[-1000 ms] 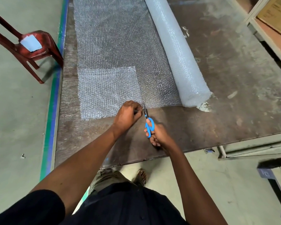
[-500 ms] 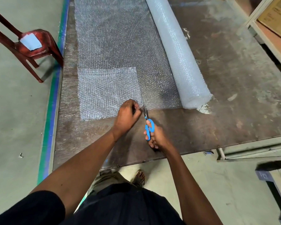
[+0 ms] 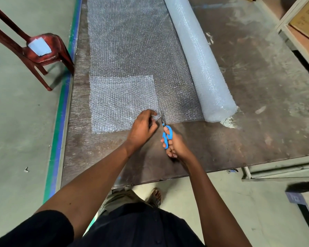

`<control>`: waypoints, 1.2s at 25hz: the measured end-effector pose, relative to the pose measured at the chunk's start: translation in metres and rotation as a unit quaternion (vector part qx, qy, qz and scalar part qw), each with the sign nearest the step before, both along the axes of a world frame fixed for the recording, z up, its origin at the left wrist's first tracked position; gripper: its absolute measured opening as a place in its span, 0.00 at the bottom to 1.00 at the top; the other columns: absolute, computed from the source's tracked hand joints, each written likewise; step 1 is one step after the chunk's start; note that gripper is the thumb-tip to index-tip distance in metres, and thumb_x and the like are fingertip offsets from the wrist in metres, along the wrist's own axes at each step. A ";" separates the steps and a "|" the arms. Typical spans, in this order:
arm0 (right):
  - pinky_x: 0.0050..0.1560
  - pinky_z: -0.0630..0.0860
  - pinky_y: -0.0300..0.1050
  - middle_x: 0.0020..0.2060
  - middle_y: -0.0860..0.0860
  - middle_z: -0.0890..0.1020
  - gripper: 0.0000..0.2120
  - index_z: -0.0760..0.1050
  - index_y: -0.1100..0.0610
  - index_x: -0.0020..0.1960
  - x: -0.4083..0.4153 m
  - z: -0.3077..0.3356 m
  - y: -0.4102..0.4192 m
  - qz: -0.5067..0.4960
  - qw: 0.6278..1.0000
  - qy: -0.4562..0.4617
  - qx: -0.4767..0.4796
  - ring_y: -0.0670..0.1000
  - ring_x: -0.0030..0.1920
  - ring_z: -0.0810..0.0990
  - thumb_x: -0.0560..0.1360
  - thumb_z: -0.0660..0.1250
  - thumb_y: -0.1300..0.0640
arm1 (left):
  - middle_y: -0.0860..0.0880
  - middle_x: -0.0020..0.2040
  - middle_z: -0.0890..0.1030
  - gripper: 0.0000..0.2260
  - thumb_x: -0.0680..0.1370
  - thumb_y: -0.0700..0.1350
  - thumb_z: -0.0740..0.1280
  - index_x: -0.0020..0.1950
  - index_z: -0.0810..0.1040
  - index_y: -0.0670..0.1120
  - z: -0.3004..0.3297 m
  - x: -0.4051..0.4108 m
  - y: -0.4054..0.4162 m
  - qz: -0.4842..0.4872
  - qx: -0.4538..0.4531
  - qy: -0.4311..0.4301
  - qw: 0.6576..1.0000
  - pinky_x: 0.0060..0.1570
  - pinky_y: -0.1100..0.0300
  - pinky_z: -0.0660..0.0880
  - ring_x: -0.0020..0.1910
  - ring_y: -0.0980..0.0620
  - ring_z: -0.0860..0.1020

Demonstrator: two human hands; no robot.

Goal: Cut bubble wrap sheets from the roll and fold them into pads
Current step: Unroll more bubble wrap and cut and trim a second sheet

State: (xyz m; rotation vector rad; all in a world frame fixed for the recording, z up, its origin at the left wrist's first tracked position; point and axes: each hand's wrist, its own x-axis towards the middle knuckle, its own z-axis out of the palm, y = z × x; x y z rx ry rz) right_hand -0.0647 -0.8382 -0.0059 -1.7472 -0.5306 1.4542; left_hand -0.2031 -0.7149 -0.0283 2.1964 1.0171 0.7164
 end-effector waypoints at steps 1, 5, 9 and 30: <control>0.20 0.57 0.35 0.30 0.53 0.77 0.29 0.78 0.60 0.44 0.005 0.002 0.002 0.001 1.000 -0.005 0.000 0.50 0.19 0.70 0.81 0.63 0.33 | 0.52 0.50 0.76 0.13 0.81 0.43 0.68 0.65 0.77 0.47 -0.001 0.000 0.001 -0.007 0.004 0.005 1.000 0.50 0.61 0.70 0.47 0.55 0.74; 0.20 0.56 0.35 0.30 0.52 0.77 0.26 0.78 0.61 0.48 0.014 0.002 0.006 0.019 1.000 -0.009 0.001 0.49 0.19 0.70 0.84 0.62 0.37 | 0.53 0.52 0.75 0.13 0.83 0.46 0.67 0.67 0.79 0.47 -0.001 0.001 0.000 0.001 -0.004 0.036 0.999 0.52 0.62 0.69 0.50 0.55 0.73; 0.18 0.56 0.35 0.31 0.50 0.76 0.22 0.77 0.60 0.48 0.007 -0.005 0.004 0.020 0.999 -0.025 0.023 0.47 0.19 0.68 0.85 0.62 0.40 | 0.49 0.51 0.76 0.10 0.83 0.46 0.66 0.61 0.82 0.45 -0.006 0.001 0.001 -0.002 -0.003 0.053 0.999 0.54 0.56 0.72 0.51 0.52 0.74; 0.19 0.54 0.35 0.30 0.53 0.75 0.29 0.75 0.59 0.42 0.007 -0.008 0.028 0.008 0.998 0.056 0.011 0.49 0.17 0.68 0.84 0.57 0.34 | 0.50 0.45 0.78 0.05 0.79 0.44 0.70 0.48 0.74 0.50 -0.001 0.004 0.010 0.073 -0.068 -0.023 0.995 0.43 0.61 0.65 0.44 0.53 0.73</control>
